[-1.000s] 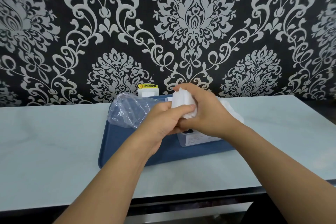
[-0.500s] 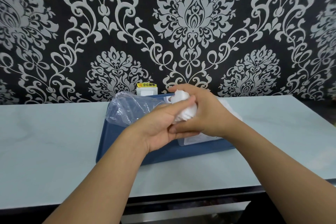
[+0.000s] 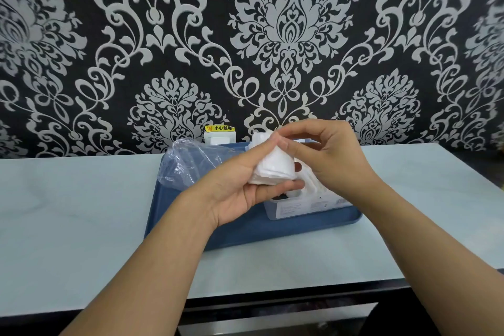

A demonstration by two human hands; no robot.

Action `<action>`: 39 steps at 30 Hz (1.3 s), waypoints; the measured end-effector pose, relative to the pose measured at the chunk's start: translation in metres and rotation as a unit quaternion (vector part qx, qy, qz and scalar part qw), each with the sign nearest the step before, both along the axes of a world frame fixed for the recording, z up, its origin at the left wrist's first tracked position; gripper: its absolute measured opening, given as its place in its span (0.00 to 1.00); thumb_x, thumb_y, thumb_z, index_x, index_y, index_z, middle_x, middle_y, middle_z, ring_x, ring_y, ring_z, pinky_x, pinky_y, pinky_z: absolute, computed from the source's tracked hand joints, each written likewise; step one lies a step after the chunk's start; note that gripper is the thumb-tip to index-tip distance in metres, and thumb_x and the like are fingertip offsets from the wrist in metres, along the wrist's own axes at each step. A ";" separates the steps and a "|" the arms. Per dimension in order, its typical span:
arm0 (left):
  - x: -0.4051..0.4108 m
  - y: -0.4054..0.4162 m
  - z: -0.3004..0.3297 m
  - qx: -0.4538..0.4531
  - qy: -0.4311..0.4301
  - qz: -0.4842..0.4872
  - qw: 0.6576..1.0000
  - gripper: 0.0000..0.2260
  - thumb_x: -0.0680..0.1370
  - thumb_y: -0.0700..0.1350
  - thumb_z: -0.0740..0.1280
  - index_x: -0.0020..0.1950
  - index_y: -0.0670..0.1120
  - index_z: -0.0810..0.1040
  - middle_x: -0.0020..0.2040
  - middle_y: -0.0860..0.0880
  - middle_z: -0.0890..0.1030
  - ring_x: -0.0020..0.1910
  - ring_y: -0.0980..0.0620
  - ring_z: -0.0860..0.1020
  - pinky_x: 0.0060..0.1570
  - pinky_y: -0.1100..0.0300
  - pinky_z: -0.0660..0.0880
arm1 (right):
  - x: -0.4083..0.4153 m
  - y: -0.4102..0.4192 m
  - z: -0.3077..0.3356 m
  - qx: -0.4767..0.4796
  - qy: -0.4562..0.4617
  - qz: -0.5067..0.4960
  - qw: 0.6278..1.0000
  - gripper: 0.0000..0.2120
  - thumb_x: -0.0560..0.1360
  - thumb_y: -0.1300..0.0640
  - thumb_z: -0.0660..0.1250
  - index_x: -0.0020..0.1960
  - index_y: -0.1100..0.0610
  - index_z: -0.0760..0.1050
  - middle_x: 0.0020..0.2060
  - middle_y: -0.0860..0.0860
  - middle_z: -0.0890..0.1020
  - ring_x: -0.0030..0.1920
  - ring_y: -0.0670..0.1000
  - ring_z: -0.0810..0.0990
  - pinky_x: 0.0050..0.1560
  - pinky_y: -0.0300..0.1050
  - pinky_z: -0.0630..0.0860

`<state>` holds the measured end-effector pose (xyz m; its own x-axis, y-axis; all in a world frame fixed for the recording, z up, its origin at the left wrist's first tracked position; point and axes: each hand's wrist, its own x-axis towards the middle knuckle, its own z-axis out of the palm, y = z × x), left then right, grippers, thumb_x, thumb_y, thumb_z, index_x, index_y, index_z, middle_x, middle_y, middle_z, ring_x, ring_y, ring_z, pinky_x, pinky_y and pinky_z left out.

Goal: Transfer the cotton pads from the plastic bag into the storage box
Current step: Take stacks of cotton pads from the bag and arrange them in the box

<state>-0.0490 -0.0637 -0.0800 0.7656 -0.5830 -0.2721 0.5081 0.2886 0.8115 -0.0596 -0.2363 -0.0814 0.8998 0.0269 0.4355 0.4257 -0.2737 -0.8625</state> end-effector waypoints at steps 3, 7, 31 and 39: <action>0.002 0.003 0.000 -0.006 -0.005 -0.008 1.000 0.27 0.72 0.59 0.69 0.64 0.42 0.79 0.59 0.35 0.83 0.55 0.35 0.83 0.43 0.58 0.83 | 0.001 -0.001 -0.001 0.010 0.007 0.009 1.000 0.07 0.73 0.66 0.74 0.50 0.61 0.84 0.48 0.55 0.85 0.49 0.52 0.85 0.44 0.49 0.84; 0.004 0.004 -0.004 -0.008 0.002 -0.013 1.000 0.26 0.78 0.63 0.61 0.63 0.44 0.80 0.58 0.35 0.83 0.52 0.37 0.84 0.39 0.58 0.84 | 0.004 -0.001 -0.003 0.004 -0.017 -0.003 1.000 0.05 0.71 0.68 0.75 0.47 0.67 0.83 0.48 0.58 0.85 0.48 0.56 0.84 0.47 0.56 0.83; 0.011 0.000 -0.010 0.062 -0.039 0.002 0.997 0.33 0.72 0.66 0.63 0.65 0.41 0.78 0.58 0.36 0.84 0.48 0.39 0.85 0.41 0.56 0.84 | 0.019 -0.012 0.016 -0.102 0.059 0.086 0.989 0.05 0.77 0.62 0.71 0.49 0.63 0.83 0.42 0.63 0.84 0.38 0.47 0.78 0.42 0.38 0.76; 0.006 -0.005 -0.007 0.065 -0.045 0.031 0.996 0.13 0.78 0.42 0.69 0.61 0.38 0.79 0.56 0.36 0.84 0.56 0.36 0.83 0.50 0.52 0.83 | 0.012 0.008 0.007 -0.099 0.006 -0.021 0.995 0.15 0.77 0.62 0.70 0.61 0.51 0.77 0.51 0.51 0.80 0.51 0.53 0.79 0.45 0.43 0.80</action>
